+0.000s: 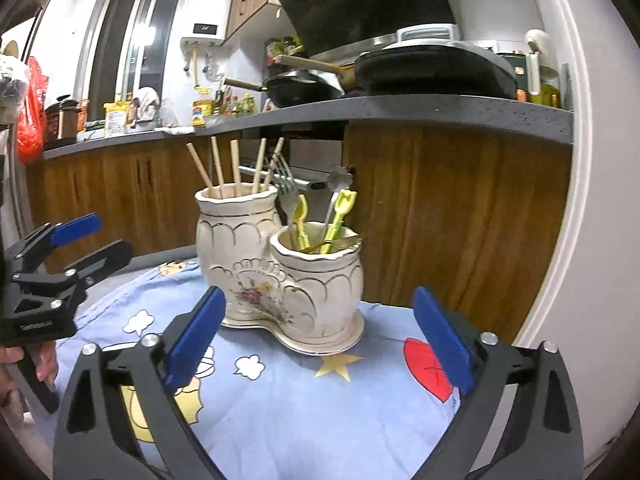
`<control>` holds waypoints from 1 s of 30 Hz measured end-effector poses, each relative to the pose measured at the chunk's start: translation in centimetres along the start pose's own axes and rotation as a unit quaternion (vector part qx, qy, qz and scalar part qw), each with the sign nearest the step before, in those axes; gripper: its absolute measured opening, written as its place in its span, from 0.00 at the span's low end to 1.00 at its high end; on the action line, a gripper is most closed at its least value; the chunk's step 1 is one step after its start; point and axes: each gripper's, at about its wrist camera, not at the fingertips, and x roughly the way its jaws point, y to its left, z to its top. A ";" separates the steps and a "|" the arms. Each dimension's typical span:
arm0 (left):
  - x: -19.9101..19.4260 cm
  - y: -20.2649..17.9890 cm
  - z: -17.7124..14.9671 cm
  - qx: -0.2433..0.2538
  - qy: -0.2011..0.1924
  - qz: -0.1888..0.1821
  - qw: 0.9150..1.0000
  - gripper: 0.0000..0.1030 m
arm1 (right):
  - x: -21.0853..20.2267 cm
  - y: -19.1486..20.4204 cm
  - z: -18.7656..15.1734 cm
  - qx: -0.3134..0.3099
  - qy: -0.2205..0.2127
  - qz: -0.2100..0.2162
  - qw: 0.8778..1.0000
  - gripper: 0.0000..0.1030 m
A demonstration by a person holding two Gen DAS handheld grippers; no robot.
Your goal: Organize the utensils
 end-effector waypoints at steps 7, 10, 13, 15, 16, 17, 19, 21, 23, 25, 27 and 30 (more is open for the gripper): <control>0.2 1.0 -0.2 -0.026 0.007 0.008 1.000 0.93 | -0.3 -0.2 -1.1 0.003 -0.029 -0.015 0.999 0.95; 0.3 1.0 -0.1 -0.026 0.012 0.015 0.999 0.93 | -0.1 -0.3 -1.1 0.007 -0.028 -0.012 1.000 0.95; 0.8 0.7 -0.2 -0.019 0.024 0.018 0.999 0.94 | 0.1 -0.6 -1.1 0.016 -0.022 -0.012 1.000 0.95; 1.0 0.8 -0.2 -0.020 0.029 0.017 0.999 0.94 | 0.1 -1.0 -1.1 0.025 -0.022 -0.011 0.999 0.95; 1.0 0.8 -0.2 -0.021 0.030 0.017 0.999 0.94 | 0.1 -1.0 -1.1 0.027 -0.021 -0.010 0.999 0.95; 1.1 0.9 -0.3 -0.024 0.032 0.017 0.999 0.94 | 0.1 -1.0 -1.1 0.026 -0.022 -0.010 0.999 0.95; 1.2 0.9 -0.3 -0.025 0.035 0.017 0.999 0.94 | 0.1 -1.0 -1.2 0.023 -0.023 -0.009 0.999 0.95; 1.2 0.8 -0.3 -0.021 0.034 0.017 0.999 0.94 | 0.1 -1.0 -1.2 0.022 -0.023 -0.008 0.999 0.95; 1.1 0.7 -0.2 -0.021 0.032 0.017 0.999 0.94 | 0.1 -1.0 -1.2 0.023 -0.023 -0.008 0.999 0.94; 1.1 0.7 -0.2 -0.022 0.033 0.017 0.999 0.94 | 0.1 -0.9 -1.2 0.021 -0.024 -0.009 0.999 0.94; 1.2 0.7 -0.2 -0.022 0.035 0.020 0.999 0.94 | 0.1 -0.9 -1.3 0.020 -0.026 -0.009 0.999 0.94; 1.2 0.6 -0.2 -0.023 0.036 0.025 0.999 0.94 | 0.1 -0.8 -1.3 0.022 -0.025 -0.009 0.999 0.94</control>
